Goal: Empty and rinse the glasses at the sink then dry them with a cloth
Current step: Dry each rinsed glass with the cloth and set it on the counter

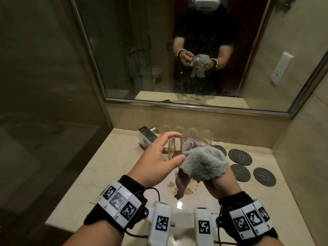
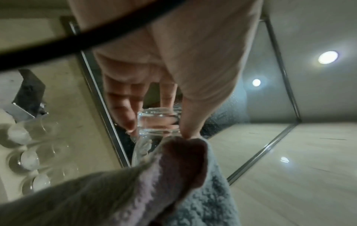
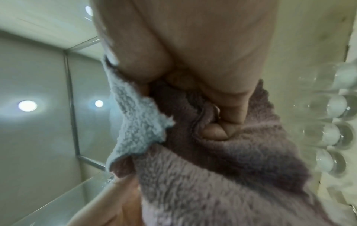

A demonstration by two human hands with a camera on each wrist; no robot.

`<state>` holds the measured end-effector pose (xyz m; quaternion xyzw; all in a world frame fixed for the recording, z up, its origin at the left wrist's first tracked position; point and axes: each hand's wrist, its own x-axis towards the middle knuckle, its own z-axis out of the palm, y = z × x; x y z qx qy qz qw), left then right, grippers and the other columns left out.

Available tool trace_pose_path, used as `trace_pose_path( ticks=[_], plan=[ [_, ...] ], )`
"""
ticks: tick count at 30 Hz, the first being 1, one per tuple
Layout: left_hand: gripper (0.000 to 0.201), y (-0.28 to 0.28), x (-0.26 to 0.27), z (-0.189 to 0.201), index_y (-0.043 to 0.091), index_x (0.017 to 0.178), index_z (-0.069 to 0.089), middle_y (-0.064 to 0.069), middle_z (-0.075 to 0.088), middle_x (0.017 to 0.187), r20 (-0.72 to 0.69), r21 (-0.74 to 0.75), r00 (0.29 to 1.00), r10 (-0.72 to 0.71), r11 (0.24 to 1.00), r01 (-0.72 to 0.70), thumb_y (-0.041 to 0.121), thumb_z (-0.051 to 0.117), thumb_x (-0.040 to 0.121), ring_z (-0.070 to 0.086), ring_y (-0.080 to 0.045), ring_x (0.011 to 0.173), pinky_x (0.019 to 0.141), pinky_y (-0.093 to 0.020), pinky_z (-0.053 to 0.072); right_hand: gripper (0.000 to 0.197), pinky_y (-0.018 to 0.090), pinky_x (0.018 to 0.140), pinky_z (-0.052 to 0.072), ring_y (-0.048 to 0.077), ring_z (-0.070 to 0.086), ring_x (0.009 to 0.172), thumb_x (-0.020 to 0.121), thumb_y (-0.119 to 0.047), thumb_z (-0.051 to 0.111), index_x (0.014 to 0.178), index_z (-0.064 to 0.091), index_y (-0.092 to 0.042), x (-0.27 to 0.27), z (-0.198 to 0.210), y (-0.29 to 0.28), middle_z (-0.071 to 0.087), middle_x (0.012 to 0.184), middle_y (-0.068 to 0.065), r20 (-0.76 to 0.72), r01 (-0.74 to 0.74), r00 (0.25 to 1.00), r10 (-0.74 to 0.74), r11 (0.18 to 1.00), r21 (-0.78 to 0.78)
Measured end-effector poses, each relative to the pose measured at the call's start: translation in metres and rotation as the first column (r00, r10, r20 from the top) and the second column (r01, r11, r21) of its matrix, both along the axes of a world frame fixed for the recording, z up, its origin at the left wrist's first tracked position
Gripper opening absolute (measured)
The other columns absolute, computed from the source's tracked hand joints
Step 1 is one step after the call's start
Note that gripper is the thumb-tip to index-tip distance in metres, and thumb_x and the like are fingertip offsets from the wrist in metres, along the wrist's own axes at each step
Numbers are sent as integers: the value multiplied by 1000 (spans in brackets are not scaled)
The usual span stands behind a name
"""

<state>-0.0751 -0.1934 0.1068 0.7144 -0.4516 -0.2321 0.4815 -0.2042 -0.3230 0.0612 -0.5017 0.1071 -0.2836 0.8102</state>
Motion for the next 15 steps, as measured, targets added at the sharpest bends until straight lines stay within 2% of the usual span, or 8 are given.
trace_pose_path(
  ticks=[1, 3, 5, 8, 10, 12, 14, 15],
  plan=[
    [48, -2, 0, 0, 39, 132, 45, 26, 48, 121, -14, 15, 1000, 27, 1000, -27, 48, 63, 88, 59, 4, 93, 67, -16, 50, 56, 31, 54, 53, 26, 63, 69, 52, -44, 90, 91, 70, -9, 1, -2, -1, 69, 82, 15, 7, -3, 1000, 3, 1000, -10],
    [58, -5, 1, 2, 32, 134, 47, 15, 56, 119, -121, 56, 987, 102, 994, -96, 62, 51, 84, 65, -6, 88, 59, -19, 51, 40, 29, 62, 55, 23, 67, 76, 59, -37, 87, 87, 73, -13, 0, -3, 0, 71, 84, 13, 11, 20, 1000, -19, 995, -95],
    [52, -6, 4, -1, 30, 129, 51, 7, 61, 114, -108, 71, 988, 111, 992, -103, 58, 55, 85, 68, -11, 84, 58, -20, 50, 26, 24, 60, 54, 16, 67, 73, 63, -29, 81, 83, 75, -15, -1, -1, 1, 71, 81, 9, 14, 17, 1000, -15, 990, -137],
    [46, -4, 5, 0, 40, 127, 49, 23, 53, 122, 21, 38, 1000, 7, 999, -8, 41, 69, 85, 59, -3, 102, 73, -18, 51, 45, 26, 58, 54, 18, 67, 70, 55, -41, 89, 86, 73, -13, -1, 2, 1, 70, 79, 10, 46, -9, 999, 12, 997, -79],
    [52, -6, 4, -1, 42, 131, 44, 28, 48, 122, 17, 42, 1000, 5, 999, -6, 51, 64, 84, 58, 4, 100, 77, -20, 52, 47, 31, 62, 55, 22, 68, 74, 57, -42, 88, 89, 72, -12, -1, 0, 0, 71, 82, 13, 36, 26, 999, -22, 994, -105],
    [63, -9, 3, -1, 33, 133, 45, 16, 56, 115, -96, 63, 994, 60, 997, -54, 65, 51, 79, 64, 2, 83, 69, -25, 55, 29, 39, 72, 56, 28, 68, 83, 70, -29, 80, 90, 72, -12, 0, -5, 0, 71, 89, 16, 3, 80, 997, -81, 979, -188],
    [57, -10, 4, -2, 29, 128, 50, 8, 60, 111, -107, 78, 991, 86, 994, -77, 62, 53, 81, 66, -5, 80, 67, -28, 55, 21, 46, 79, 54, 33, 67, 89, 76, -22, 72, 93, 71, -10, 0, -11, -2, 70, 94, 18, -42, 111, 992, -122, 971, -210],
    [49, -9, 5, -2, 31, 127, 51, 13, 57, 113, -78, 71, 995, 63, 996, -58, 54, 59, 84, 65, -6, 87, 72, -27, 54, 26, 46, 79, 54, 34, 66, 90, 75, -24, 74, 95, 69, -8, 0, -12, -2, 70, 95, 18, -52, 114, 991, -126, 974, -195]
  ],
)
